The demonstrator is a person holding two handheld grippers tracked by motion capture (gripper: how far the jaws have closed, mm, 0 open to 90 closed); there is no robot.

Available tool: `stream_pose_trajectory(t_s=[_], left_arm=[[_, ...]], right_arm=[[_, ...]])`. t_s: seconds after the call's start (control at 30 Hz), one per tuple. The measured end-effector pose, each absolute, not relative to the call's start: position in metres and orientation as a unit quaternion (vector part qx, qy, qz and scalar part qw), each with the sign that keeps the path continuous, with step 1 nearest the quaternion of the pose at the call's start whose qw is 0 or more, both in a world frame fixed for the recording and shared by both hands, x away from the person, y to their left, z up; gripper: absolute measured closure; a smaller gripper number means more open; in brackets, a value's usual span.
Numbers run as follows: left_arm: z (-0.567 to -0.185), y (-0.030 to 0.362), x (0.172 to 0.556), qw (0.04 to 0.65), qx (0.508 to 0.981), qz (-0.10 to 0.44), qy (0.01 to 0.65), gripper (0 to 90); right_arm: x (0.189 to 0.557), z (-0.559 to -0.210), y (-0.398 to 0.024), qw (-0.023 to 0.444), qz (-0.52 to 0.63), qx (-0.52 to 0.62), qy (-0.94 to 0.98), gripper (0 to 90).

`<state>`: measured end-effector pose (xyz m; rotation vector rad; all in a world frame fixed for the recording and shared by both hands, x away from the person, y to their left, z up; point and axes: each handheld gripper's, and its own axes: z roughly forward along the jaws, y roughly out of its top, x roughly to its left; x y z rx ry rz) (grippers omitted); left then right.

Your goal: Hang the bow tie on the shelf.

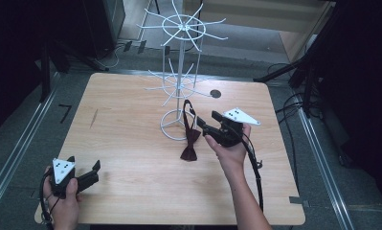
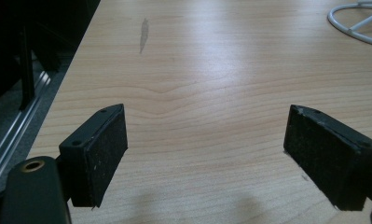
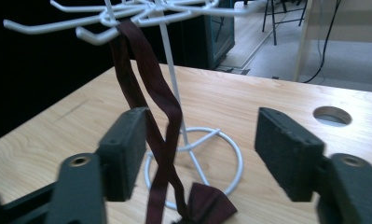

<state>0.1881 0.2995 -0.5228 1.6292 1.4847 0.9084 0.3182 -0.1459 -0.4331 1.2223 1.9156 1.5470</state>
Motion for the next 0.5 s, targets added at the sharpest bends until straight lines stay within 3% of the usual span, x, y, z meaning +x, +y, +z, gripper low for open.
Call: stream_pose_trajectory(t_s=[0.5], left_arm=[[-0.523,0.300,0.188,0.371,0.635,0.354,0.578,14.3]], right_arm=[[0.300,-0.456,-0.194,0.184,0.550,0.468,0.667,20.6]])
